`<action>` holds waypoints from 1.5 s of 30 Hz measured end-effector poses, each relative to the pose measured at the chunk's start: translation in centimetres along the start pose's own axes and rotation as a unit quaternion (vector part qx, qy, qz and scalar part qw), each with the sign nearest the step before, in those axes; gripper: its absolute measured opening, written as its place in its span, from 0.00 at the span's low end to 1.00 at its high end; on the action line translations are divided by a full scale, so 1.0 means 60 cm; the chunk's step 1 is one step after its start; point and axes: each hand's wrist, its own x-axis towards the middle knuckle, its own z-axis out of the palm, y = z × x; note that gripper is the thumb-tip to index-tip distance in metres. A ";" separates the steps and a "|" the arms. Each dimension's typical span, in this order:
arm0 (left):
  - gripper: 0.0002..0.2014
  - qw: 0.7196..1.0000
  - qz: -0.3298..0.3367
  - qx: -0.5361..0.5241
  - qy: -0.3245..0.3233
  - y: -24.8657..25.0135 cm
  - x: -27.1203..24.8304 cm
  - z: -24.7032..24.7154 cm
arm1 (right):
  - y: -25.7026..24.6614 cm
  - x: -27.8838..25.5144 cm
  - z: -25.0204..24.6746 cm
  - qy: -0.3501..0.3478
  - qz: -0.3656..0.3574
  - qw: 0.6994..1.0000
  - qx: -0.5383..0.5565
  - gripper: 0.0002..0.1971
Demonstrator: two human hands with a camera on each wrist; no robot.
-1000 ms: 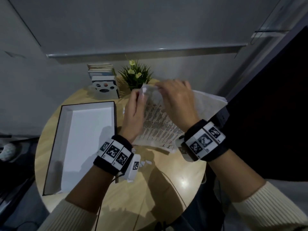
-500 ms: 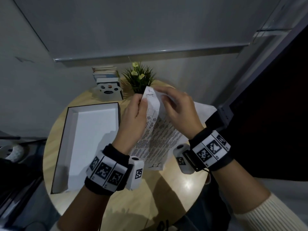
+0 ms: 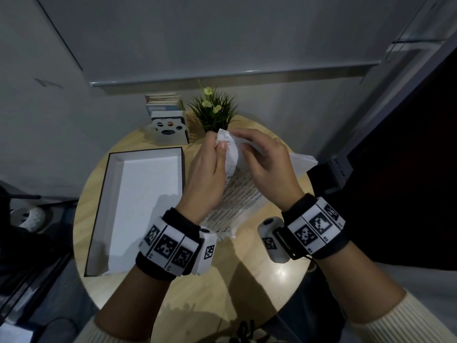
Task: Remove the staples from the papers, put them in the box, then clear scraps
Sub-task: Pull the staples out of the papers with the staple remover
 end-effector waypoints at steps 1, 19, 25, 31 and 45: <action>0.13 1.000 0.003 -0.005 0.001 0.000 0.000 -0.001 | -0.001 0.000 0.001 0.006 -0.001 1.000 0.002 0.17; 0.17 0.997 -0.051 -0.049 0.032 -0.050 -0.038 -0.046 | -0.031 0.027 0.030 -0.046 0.033 0.997 0.056 0.16; 0.15 0.997 -0.056 0.056 0.018 -0.105 -0.080 -0.132 | -0.002 0.035 0.095 -0.172 0.058 0.978 0.104 0.15; 0.14 0.978 -0.181 0.087 0.051 -0.225 -0.124 -0.236 | 0.175 0.026 0.141 -0.109 0.274 0.953 -0.070 0.10; 0.21 0.963 -0.216 0.161 0.026 -0.290 -0.089 -0.241 | 0.254 0.004 0.376 -0.410 0.314 0.822 -0.241 0.21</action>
